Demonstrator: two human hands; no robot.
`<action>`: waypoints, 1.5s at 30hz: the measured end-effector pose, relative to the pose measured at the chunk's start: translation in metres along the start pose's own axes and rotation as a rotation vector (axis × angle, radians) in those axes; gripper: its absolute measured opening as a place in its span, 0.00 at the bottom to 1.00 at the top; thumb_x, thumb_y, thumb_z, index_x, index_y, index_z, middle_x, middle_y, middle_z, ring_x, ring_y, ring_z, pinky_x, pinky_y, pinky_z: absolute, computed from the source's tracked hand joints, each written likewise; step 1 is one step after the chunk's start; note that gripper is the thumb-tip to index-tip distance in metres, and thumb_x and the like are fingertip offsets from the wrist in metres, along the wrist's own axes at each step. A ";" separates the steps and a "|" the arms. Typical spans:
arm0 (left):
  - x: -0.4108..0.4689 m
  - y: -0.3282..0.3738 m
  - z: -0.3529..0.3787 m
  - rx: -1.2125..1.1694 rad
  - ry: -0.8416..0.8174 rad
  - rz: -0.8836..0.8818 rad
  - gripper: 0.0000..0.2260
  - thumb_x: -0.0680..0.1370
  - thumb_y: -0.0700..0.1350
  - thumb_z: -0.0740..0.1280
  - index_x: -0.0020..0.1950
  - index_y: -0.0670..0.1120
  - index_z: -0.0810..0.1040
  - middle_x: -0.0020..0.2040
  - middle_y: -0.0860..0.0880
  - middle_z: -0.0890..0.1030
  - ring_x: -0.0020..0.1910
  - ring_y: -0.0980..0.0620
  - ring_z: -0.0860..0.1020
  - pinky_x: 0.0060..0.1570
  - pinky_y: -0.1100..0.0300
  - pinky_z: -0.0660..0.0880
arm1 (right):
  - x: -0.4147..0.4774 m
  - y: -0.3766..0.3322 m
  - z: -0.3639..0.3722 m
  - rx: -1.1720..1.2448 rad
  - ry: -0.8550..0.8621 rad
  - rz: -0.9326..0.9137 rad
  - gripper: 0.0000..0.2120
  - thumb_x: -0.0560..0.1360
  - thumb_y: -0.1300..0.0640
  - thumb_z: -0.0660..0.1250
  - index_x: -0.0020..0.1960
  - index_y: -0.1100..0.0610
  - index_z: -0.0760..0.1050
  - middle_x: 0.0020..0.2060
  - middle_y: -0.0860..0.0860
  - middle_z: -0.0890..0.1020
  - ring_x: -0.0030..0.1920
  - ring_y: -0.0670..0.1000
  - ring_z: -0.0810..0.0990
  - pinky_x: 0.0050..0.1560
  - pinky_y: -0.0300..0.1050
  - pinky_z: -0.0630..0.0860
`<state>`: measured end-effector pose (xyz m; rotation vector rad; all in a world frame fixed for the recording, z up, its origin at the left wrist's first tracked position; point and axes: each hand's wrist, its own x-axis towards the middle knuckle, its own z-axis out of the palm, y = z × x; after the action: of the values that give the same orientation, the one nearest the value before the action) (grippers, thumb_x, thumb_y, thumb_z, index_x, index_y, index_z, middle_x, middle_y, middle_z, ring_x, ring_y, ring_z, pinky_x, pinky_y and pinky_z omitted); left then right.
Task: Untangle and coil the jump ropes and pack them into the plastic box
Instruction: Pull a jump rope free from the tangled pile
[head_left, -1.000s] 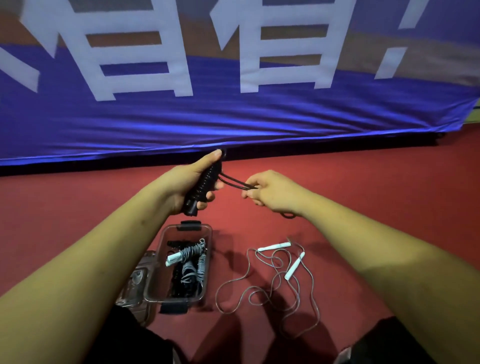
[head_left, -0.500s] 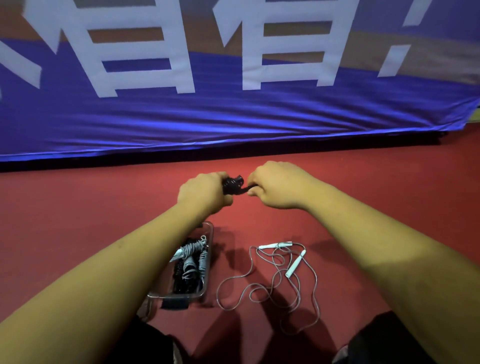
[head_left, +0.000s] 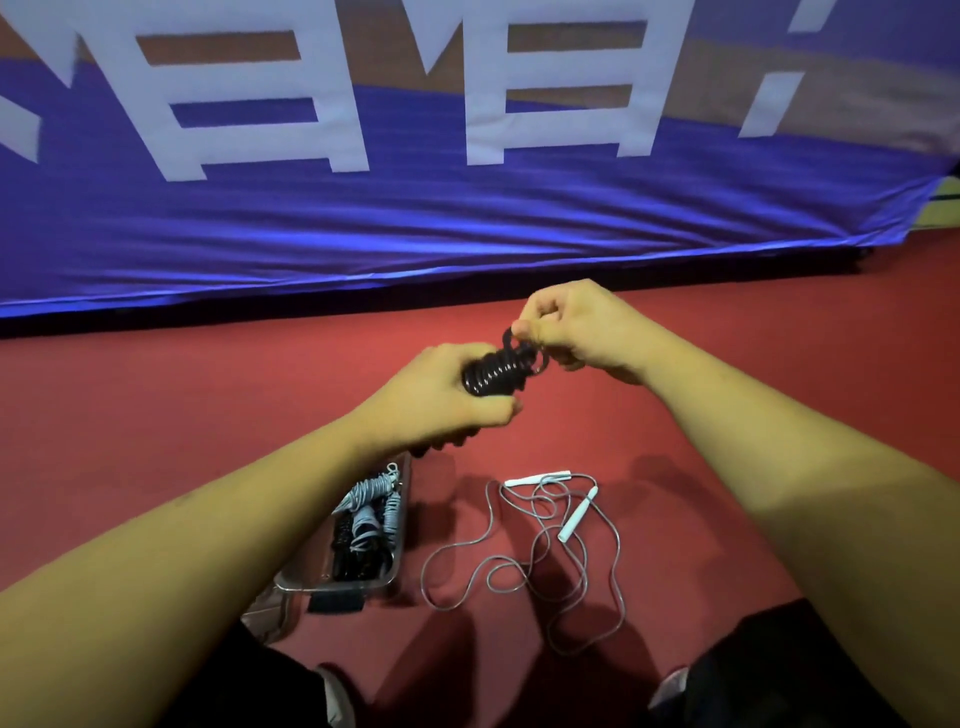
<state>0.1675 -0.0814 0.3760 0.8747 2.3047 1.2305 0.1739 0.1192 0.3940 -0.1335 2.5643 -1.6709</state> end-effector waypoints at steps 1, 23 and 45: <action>0.000 0.003 0.001 -0.095 0.043 -0.003 0.06 0.74 0.46 0.72 0.41 0.55 0.77 0.26 0.49 0.74 0.21 0.49 0.70 0.22 0.59 0.67 | 0.002 0.001 0.000 0.080 -0.016 0.017 0.09 0.77 0.59 0.67 0.40 0.64 0.77 0.25 0.54 0.66 0.23 0.47 0.59 0.25 0.36 0.57; 0.030 -0.027 -0.003 0.460 -0.094 -0.512 0.09 0.70 0.46 0.71 0.48 0.45 0.79 0.27 0.48 0.79 0.24 0.47 0.76 0.29 0.55 0.77 | -0.012 0.003 0.049 -1.180 -0.161 -0.114 0.11 0.78 0.50 0.63 0.54 0.56 0.79 0.50 0.57 0.81 0.51 0.61 0.80 0.42 0.47 0.69; 0.012 -0.037 -0.023 0.685 0.049 0.191 0.21 0.69 0.51 0.67 0.62 0.52 0.75 0.50 0.47 0.83 0.49 0.42 0.80 0.44 0.54 0.75 | 0.000 -0.004 0.037 0.168 -0.274 0.055 0.17 0.82 0.55 0.58 0.39 0.65 0.70 0.28 0.62 0.78 0.20 0.52 0.75 0.22 0.39 0.70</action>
<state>0.1322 -0.1029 0.3567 1.3147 2.7760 0.5004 0.1777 0.0840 0.3829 -0.2589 2.2029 -1.7057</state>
